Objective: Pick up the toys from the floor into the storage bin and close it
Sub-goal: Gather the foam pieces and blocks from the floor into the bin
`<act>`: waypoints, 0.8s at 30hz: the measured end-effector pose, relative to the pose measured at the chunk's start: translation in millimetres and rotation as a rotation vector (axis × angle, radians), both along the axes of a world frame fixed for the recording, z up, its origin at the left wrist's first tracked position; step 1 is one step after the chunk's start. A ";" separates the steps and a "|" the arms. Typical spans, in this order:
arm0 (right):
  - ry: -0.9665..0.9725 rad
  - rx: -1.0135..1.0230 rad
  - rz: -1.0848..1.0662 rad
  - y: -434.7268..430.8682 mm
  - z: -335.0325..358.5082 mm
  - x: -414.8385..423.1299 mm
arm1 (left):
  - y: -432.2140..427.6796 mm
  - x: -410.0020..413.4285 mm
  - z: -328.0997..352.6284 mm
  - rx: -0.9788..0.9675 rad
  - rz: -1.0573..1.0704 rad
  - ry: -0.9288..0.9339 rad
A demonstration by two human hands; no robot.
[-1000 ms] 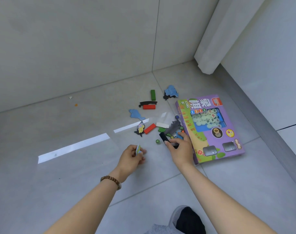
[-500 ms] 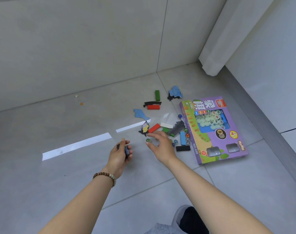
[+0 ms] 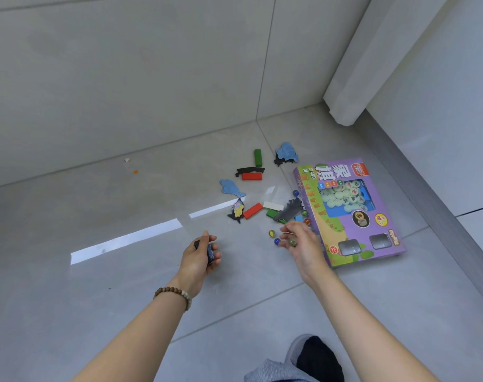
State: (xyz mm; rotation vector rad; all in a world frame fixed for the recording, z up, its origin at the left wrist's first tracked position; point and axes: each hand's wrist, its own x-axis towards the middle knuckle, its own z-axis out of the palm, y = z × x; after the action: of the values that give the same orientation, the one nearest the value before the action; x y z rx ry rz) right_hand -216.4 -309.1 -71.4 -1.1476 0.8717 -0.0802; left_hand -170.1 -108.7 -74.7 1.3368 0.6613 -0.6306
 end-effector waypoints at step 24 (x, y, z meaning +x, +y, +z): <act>0.141 -0.536 0.218 -13.3 -22.9 -11.9 | -5.8 -4.9 -3.5 0.069 -0.148 -0.063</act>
State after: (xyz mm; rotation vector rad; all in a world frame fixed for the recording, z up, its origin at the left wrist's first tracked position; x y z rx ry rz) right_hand -228.3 -322.3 -94.4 -1.7616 0.8679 -0.0549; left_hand -175.0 -114.5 -78.2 1.4740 0.5405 -0.6864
